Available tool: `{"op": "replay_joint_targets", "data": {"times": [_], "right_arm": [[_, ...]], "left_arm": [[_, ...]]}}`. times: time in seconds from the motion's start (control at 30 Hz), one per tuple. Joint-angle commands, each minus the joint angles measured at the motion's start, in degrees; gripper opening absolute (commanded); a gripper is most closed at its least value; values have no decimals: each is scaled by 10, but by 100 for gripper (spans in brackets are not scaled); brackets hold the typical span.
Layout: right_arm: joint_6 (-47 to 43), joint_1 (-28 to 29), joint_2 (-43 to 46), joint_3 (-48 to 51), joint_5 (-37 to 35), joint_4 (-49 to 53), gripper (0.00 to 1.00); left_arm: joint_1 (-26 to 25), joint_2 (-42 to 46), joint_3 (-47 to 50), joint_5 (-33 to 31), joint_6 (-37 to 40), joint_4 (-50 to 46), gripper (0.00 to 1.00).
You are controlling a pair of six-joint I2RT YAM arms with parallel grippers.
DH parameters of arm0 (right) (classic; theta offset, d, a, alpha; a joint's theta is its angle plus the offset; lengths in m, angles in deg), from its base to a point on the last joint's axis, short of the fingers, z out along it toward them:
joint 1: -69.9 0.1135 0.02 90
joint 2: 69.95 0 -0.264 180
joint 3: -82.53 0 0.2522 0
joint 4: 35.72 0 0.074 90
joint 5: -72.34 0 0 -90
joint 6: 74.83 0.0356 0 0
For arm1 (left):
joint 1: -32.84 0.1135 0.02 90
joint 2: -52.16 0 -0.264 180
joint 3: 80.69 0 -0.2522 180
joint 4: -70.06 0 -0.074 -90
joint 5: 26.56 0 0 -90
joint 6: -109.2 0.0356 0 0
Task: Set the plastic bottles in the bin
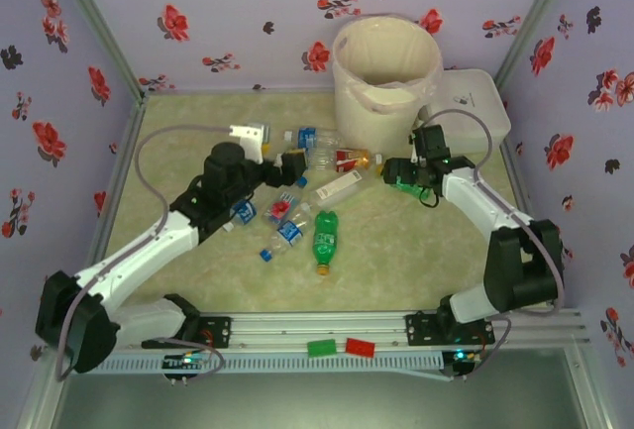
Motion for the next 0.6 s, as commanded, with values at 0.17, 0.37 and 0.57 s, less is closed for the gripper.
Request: {"op": "replay_joint_targets", "data": {"times": [0.17,0.37,0.57], "right_arm": [[-40,-19,-73,-46,43,-33,100],[-56,-20,-120,-72,36,-26,100],[-55,-20,-128,-66,46,-7,100]], "left_arm": [[7,46,109,-31,-104,-2,100],[11,40,105,-36,-98,11,100],[14,33,105,-36,-98,14,100]]}}
